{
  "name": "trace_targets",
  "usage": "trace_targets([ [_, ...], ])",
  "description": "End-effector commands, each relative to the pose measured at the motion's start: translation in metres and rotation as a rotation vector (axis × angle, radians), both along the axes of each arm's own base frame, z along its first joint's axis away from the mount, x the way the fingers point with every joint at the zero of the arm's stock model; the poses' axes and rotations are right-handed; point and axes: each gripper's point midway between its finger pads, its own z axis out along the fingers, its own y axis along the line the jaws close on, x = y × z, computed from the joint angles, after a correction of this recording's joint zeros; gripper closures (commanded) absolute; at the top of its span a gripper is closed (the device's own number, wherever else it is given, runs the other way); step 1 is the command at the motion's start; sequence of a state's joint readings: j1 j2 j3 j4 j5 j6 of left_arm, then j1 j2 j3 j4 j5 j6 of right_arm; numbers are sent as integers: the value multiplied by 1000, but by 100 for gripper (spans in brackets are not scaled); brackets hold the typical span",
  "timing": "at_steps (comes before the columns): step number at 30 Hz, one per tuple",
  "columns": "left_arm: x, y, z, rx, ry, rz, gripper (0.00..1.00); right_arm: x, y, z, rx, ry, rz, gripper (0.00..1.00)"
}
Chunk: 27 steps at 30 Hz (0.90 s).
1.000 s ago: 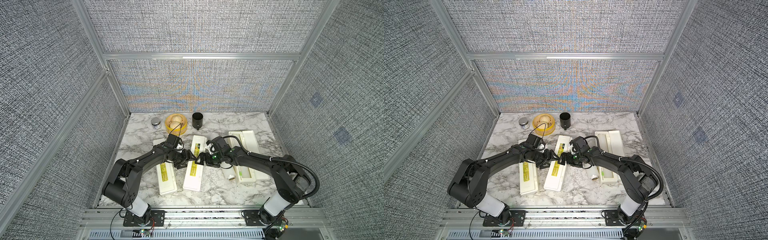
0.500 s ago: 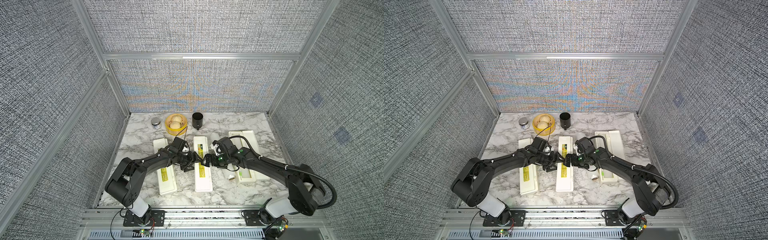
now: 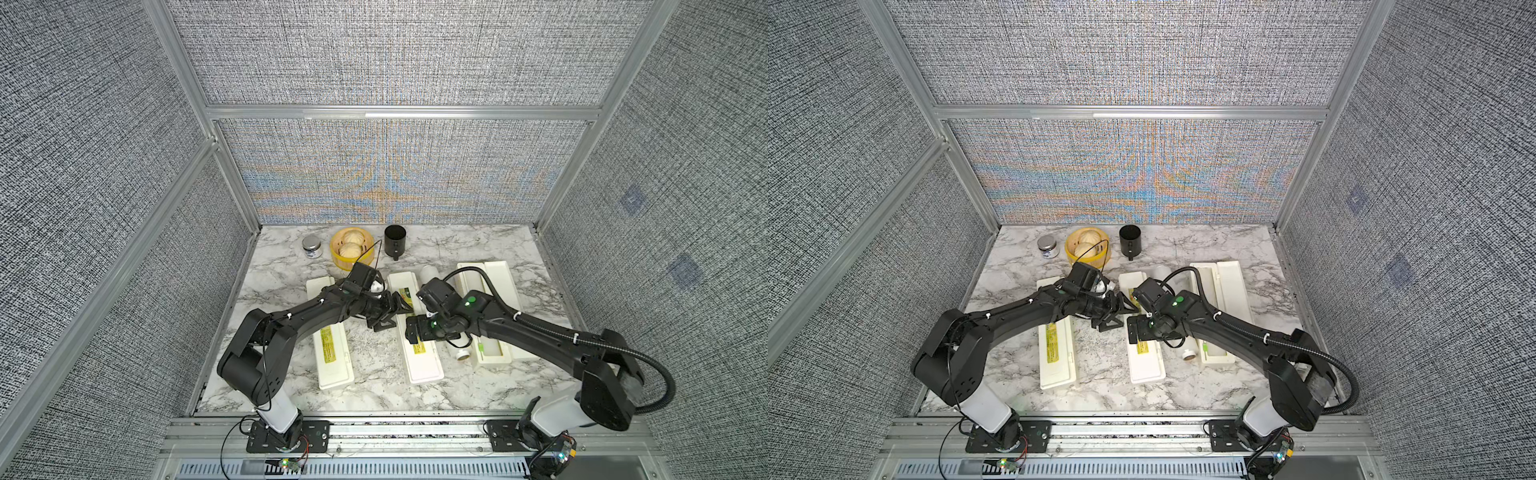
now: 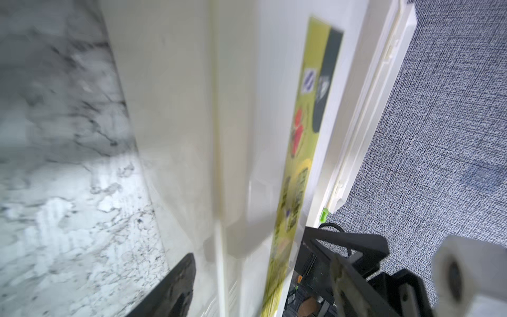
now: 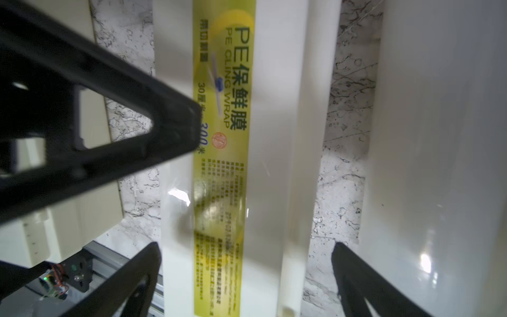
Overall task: Put plastic wrap rolls into dispensers
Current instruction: Close the lid on the plastic wrap cutting box.
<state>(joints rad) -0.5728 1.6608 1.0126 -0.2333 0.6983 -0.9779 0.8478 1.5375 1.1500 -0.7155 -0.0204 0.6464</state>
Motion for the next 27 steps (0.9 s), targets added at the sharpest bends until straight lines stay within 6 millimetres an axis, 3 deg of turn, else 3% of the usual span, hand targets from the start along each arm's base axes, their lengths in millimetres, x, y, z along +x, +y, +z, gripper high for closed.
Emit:
trace_targets([
  [1,-5,15,-12,70,-1,-40,23,-2,-4,-5,-84,4,-21,1],
  [12,8,22,-18,49,-8,-36,23,0,10,-19,-204,21,-24,1],
  [27,20,20,-7,-42,-17,-30,23,11,14,-5,-179,-38,-15,10],
])
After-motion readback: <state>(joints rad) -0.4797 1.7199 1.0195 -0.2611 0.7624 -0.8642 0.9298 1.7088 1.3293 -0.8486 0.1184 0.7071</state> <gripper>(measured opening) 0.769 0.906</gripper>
